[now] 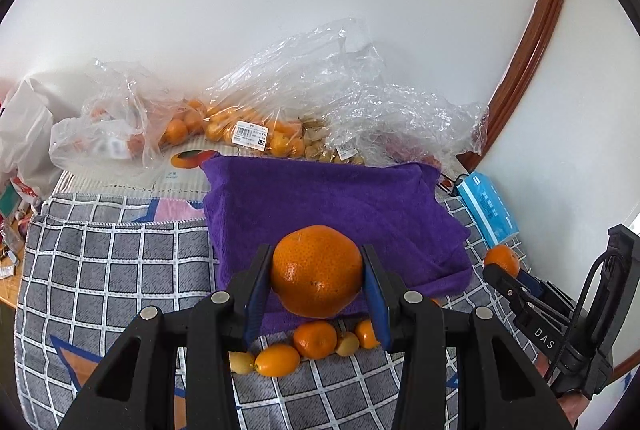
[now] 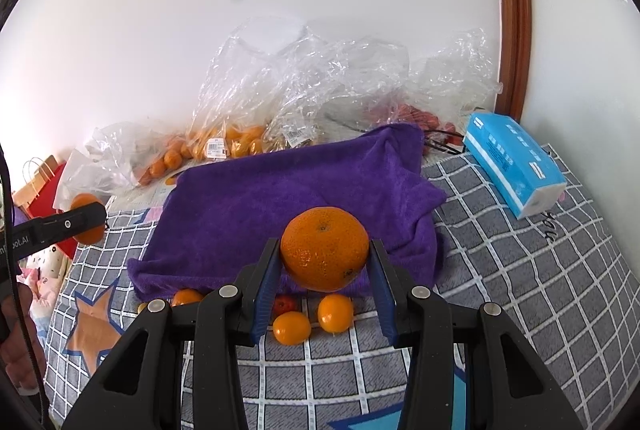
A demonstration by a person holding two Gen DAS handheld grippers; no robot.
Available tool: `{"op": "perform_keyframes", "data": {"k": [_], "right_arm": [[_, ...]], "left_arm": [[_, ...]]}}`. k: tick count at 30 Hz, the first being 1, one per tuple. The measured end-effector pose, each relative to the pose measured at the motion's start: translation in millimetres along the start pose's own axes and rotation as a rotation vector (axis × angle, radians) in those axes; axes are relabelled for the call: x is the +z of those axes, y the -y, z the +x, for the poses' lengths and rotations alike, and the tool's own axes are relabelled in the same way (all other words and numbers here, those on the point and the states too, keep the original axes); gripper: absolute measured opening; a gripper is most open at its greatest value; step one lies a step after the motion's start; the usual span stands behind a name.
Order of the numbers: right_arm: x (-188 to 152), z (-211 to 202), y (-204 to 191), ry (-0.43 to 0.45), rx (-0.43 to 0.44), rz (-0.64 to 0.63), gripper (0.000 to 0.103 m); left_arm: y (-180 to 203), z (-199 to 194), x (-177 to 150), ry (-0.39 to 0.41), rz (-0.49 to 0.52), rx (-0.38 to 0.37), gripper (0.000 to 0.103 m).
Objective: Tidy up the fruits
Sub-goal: 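Lift the left tool's orange over the purple towel while the right tool carries its orange there, then lower and release the left tool's orange on the towel while the right tool releases its orange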
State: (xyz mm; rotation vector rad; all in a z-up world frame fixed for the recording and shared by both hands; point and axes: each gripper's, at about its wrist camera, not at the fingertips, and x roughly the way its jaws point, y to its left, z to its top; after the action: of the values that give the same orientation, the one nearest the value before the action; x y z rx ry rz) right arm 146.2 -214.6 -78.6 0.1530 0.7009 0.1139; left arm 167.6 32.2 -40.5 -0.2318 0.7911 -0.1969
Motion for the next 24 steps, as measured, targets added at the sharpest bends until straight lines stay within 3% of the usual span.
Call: {"op": "perform_keyframes", "data": {"k": [24], "right_arm": [[40.9,52.8,16.0,0.031,-0.014,0.004,0.043]], "left_arm": [[-20.0,54.6,40.8,-0.002,-0.042,0.008,0.041]]}}
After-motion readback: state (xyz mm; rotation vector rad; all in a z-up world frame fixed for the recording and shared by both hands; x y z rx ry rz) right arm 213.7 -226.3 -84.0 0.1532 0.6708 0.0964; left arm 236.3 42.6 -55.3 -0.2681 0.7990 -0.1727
